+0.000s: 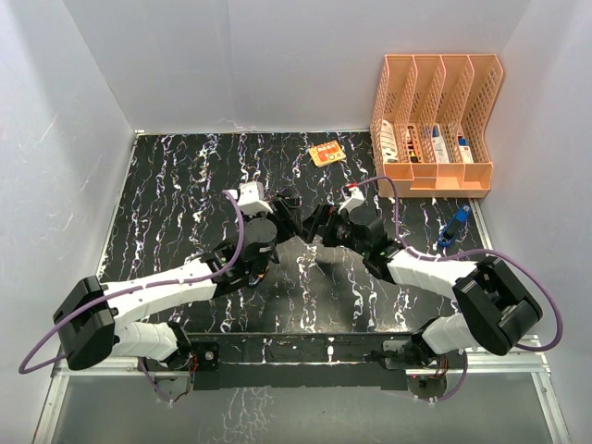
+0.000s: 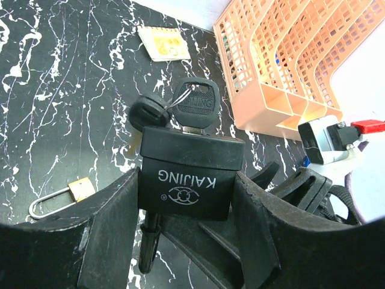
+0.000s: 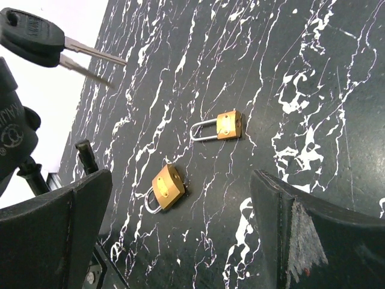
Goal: Unlock with the key
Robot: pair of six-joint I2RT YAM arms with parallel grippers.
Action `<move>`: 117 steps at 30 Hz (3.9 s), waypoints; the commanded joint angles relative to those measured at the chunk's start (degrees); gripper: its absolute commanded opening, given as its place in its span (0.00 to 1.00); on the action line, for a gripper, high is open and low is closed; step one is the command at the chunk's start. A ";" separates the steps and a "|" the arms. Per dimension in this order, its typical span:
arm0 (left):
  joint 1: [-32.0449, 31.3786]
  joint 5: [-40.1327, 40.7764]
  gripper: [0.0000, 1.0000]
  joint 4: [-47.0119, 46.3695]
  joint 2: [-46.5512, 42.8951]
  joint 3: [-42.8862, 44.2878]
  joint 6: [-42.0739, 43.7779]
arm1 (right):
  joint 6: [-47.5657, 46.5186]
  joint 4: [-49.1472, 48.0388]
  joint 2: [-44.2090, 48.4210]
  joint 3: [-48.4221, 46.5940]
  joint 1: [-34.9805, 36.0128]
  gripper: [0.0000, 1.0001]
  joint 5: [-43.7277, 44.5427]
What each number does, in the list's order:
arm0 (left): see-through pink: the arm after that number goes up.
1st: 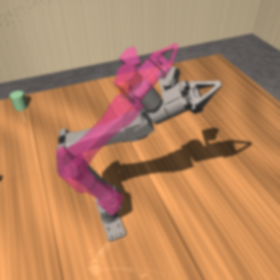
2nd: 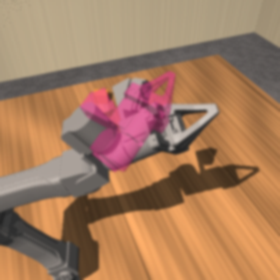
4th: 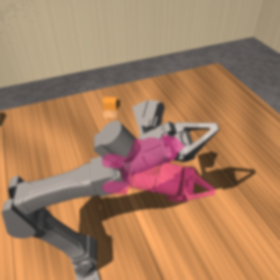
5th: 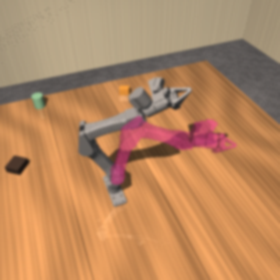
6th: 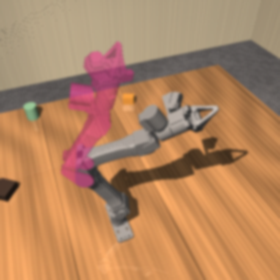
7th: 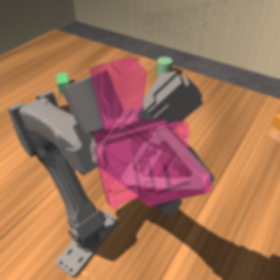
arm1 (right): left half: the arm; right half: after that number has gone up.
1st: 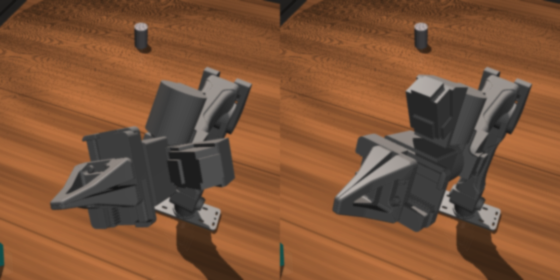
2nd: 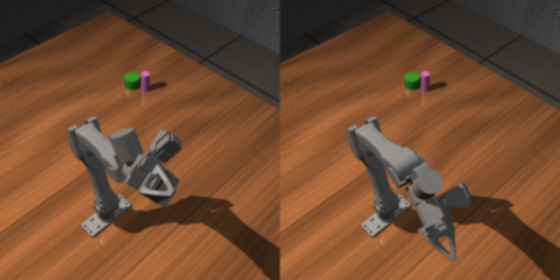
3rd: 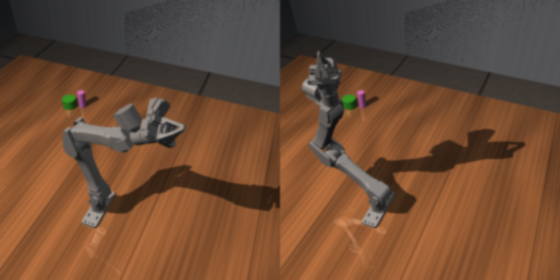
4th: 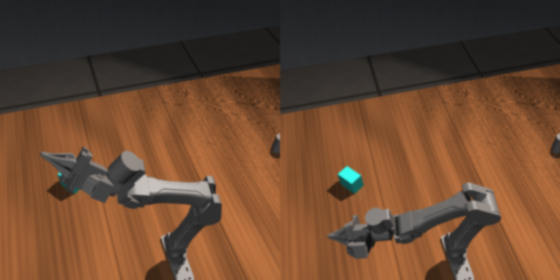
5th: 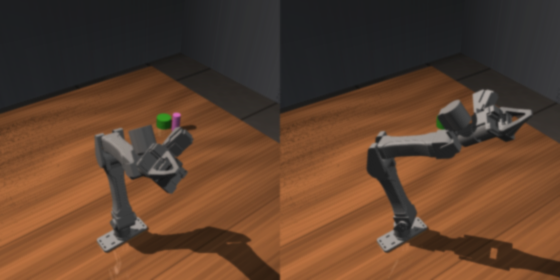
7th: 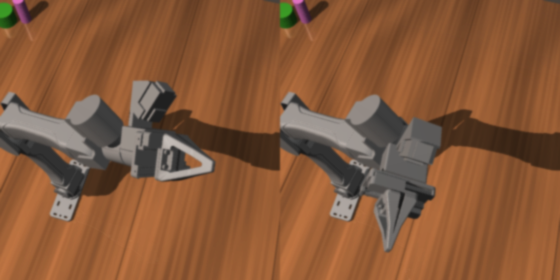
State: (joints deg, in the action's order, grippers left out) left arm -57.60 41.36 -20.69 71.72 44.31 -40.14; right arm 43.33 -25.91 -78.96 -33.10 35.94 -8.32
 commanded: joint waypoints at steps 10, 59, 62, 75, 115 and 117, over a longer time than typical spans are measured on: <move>-0.23 -1.75 0.00 -8.47 3.51 4.00 -1.08 | -1.09 -2.52 -4.72 -6.98 -0.15 0.98 -4.20; 36.18 -20.00 0.00 8.20 39.69 25.51 17.18 | -12.40 18.05 22.80 -0.03 -3.95 0.98 9.47; 36.16 -20.86 0.00 7.71 40.25 24.72 16.31 | -12.35 17.92 22.49 -0.11 -4.02 0.98 9.30; 36.41 -23.48 0.42 7.57 40.56 21.77 13.88 | -11.76 17.56 21.84 -0.21 -3.95 0.98 8.13; 19.04 -20.03 0.98 10.99 -0.33 -4.87 8.69 | -8.71 39.19 -2.76 -13.78 -5.51 0.54 22.49; 19.02 -19.90 0.98 10.83 -0.43 -5.05 9.19 | -8.92 38.83 -4.45 -14.27 -5.97 0.50 21.94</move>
State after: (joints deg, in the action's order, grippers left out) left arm -38.68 20.23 -9.82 73.91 39.18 -31.11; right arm 34.59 13.41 -81.30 -44.05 31.00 12.91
